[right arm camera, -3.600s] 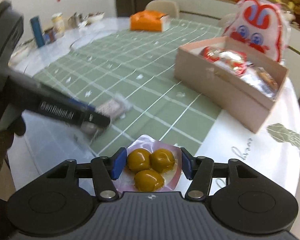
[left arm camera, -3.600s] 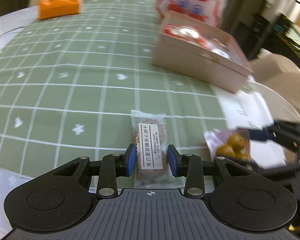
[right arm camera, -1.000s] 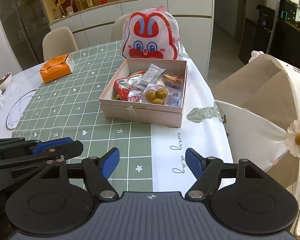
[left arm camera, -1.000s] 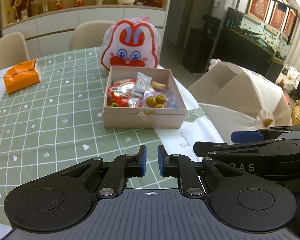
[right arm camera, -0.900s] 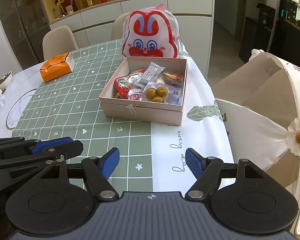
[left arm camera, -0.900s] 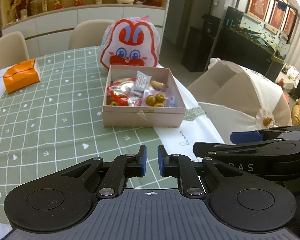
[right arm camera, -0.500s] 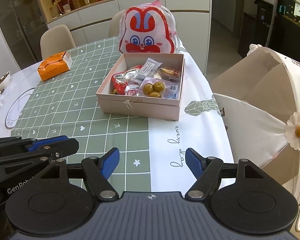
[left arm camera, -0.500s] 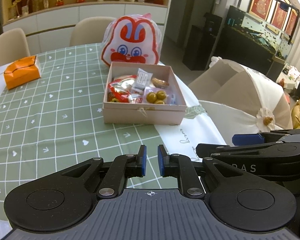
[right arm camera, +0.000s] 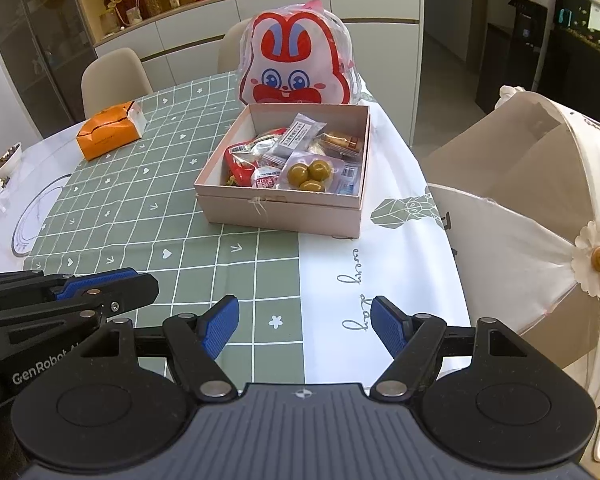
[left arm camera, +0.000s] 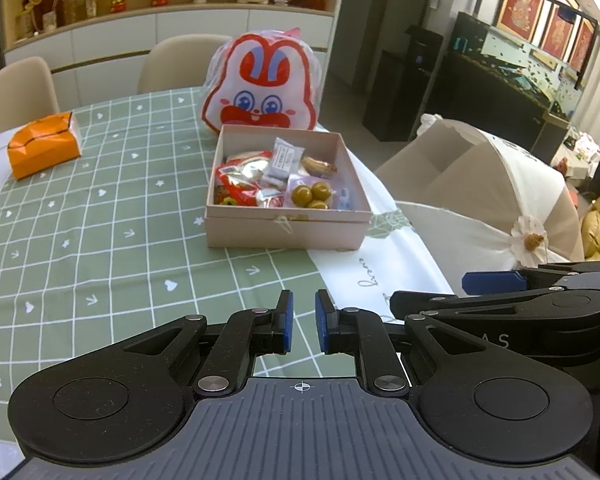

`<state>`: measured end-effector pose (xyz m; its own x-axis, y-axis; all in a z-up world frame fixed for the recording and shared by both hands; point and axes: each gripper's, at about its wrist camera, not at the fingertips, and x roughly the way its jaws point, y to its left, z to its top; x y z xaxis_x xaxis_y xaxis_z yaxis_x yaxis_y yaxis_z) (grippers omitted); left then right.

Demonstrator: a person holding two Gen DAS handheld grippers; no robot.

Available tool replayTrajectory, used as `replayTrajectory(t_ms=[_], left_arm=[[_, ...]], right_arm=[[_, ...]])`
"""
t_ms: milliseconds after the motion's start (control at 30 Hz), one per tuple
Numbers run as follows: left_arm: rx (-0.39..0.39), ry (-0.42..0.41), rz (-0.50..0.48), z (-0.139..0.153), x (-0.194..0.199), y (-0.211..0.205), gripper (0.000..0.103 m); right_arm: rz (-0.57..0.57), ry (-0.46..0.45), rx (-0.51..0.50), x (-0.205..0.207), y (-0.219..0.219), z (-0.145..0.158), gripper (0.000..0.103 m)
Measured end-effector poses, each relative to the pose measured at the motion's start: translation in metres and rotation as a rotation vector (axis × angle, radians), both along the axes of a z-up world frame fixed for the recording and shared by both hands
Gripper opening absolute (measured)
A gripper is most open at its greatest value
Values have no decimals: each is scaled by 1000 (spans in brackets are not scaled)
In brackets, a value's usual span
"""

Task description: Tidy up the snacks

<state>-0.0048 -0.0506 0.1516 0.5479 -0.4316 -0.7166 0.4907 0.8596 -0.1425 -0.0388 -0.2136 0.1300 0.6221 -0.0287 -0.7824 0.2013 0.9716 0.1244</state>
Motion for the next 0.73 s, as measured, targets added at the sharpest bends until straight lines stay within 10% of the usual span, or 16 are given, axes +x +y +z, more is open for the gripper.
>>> replayTrajectory(t_ms=[733], left_arm=[[11, -11, -20, -12, -1, 2, 16]], right_arm=[[-8, -7, 11, -1, -4, 1, 74]])
